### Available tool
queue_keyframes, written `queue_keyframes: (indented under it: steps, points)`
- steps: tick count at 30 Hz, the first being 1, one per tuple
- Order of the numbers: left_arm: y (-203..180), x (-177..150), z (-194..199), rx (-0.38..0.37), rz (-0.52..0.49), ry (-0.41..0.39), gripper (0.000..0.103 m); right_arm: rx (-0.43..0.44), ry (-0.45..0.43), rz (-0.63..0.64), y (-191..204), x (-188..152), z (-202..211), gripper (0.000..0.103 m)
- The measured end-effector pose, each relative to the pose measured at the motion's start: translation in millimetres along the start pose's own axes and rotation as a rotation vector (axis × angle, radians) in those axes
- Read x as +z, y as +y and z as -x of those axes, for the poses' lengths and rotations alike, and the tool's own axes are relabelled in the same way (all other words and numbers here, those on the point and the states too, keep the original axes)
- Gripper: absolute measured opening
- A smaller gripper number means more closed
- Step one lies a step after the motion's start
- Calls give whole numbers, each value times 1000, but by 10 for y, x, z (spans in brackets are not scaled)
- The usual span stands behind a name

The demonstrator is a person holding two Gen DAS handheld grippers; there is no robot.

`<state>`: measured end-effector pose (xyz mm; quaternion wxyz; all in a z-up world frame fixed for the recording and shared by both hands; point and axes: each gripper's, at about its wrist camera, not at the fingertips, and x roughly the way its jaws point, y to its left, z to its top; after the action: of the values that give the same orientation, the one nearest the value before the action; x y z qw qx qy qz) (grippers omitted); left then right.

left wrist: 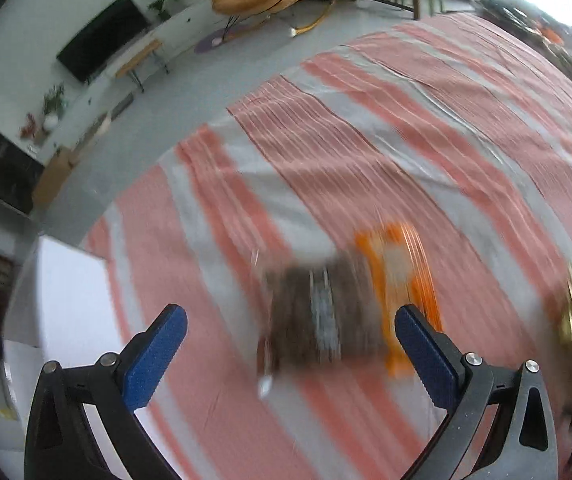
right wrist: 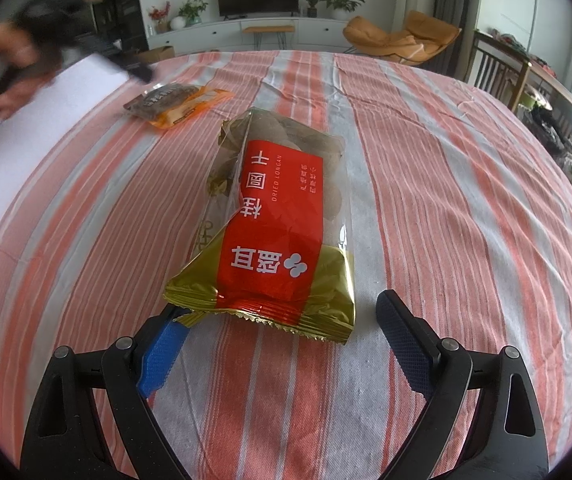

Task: Organize snacks
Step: 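Pull the walnut bag with orange top toward the left tool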

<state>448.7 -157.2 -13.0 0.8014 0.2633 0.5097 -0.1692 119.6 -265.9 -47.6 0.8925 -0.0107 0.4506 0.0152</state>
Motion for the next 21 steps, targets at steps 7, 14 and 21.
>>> queue_keyframes:
  steps: [7, 14, 21]
  points:
    - [-318, 364, -511, -35, -118, 6, 103, 12, -3, -9, -14, 5, 1, 94]
    - [174, -68, -593, -274, 155, 206, 103, 8, 0, -6, -41, 2, 9, 94]
    - [14, -983, -224, -369, 225, 246, 103, 8, 0, -5, -51, 8, 15, 94]
